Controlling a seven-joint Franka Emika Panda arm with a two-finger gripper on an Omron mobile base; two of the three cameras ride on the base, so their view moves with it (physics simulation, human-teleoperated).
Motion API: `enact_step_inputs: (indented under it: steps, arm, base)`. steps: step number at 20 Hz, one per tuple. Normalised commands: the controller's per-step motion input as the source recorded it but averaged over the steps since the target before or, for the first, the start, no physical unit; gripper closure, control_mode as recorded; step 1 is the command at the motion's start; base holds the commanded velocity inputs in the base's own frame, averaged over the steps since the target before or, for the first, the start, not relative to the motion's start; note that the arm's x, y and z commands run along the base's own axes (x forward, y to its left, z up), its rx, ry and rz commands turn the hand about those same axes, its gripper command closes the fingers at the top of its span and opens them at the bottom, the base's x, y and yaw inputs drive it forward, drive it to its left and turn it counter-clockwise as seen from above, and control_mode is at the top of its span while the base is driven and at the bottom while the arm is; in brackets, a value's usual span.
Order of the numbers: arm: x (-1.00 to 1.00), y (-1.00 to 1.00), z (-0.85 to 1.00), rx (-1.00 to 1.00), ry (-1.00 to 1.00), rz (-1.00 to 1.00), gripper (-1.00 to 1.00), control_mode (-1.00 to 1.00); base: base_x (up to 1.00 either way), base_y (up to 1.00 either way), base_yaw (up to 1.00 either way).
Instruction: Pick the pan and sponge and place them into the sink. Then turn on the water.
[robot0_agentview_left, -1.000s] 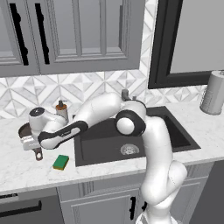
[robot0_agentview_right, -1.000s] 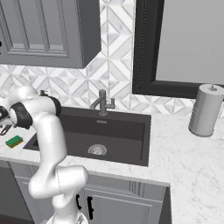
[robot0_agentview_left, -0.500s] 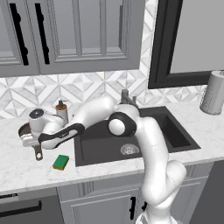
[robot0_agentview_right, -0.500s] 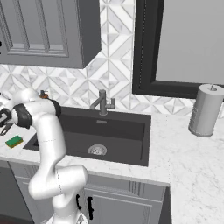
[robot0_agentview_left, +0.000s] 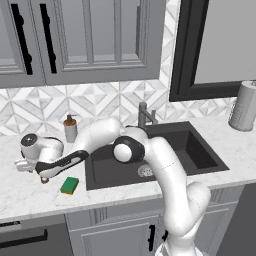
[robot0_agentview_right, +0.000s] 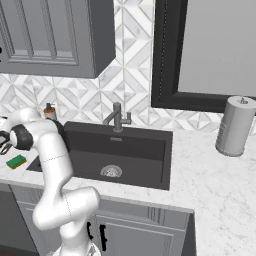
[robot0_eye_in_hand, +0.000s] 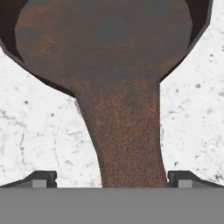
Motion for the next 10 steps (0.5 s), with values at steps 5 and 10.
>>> enact_step_inputs:
  steps: [5,10]
  arm:
    - [0.05,-0.09,-0.61,0.00,-0.04,0.00,-1.00,-1.00]
    - [0.06,-0.04,-0.60,0.00,0.00,0.00,1.00,-1.00]
  base:
    - [0.00,0.00,0.00]
    - [0.00,0.00,0.00]
